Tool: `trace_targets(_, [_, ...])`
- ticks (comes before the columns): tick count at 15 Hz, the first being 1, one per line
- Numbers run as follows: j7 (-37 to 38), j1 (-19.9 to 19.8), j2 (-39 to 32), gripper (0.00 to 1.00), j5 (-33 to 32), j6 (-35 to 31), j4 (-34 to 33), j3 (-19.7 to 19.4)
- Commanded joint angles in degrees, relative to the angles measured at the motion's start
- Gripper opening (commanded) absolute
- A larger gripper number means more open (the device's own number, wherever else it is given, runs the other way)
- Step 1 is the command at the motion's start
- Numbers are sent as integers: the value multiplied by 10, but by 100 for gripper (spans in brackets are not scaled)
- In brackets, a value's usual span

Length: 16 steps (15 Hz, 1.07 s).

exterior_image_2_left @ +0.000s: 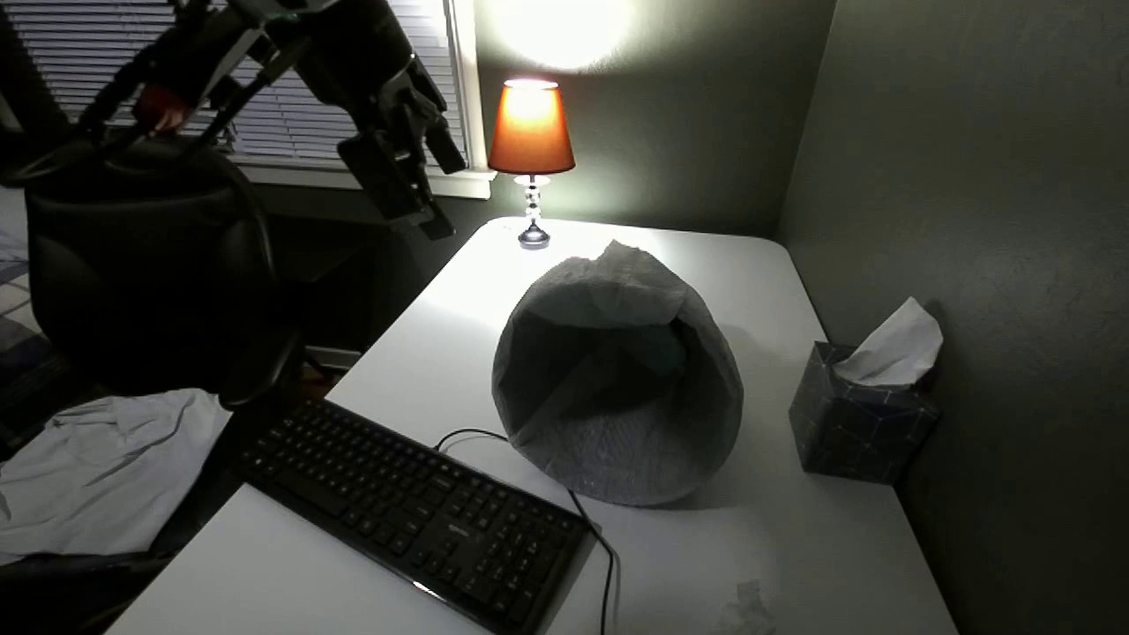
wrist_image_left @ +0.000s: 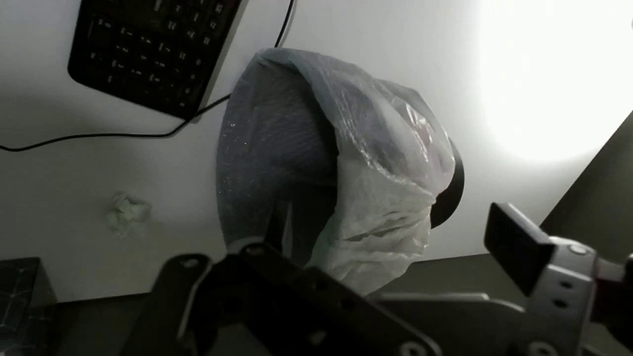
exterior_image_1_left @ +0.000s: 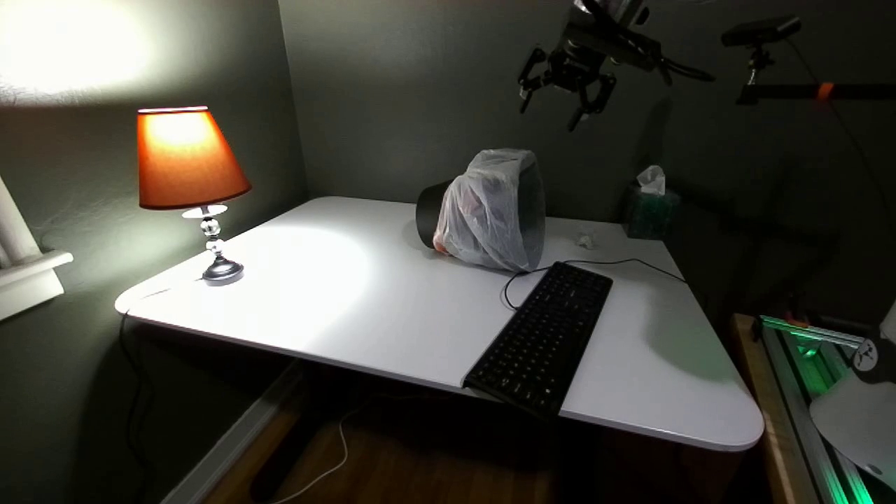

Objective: Pick up the bucket then put the white paper into it

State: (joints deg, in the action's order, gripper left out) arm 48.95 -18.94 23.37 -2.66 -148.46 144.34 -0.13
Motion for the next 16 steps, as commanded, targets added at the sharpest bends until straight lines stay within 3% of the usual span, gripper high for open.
trace_targets(1, [27,-16,-35,100,22,-36,-14,-24])
trace_targets(4, [52,-37,-59,100,13,-98,-9,-30])
trace_targets(8, [1,-4,-98,100,80,-163,-5,-69])
trace_targets(13, [-154,86,-131,100,255,-156,-27,-142])
trace_targets(16, [-236,117,-150,100,336,-136,-51,-169])
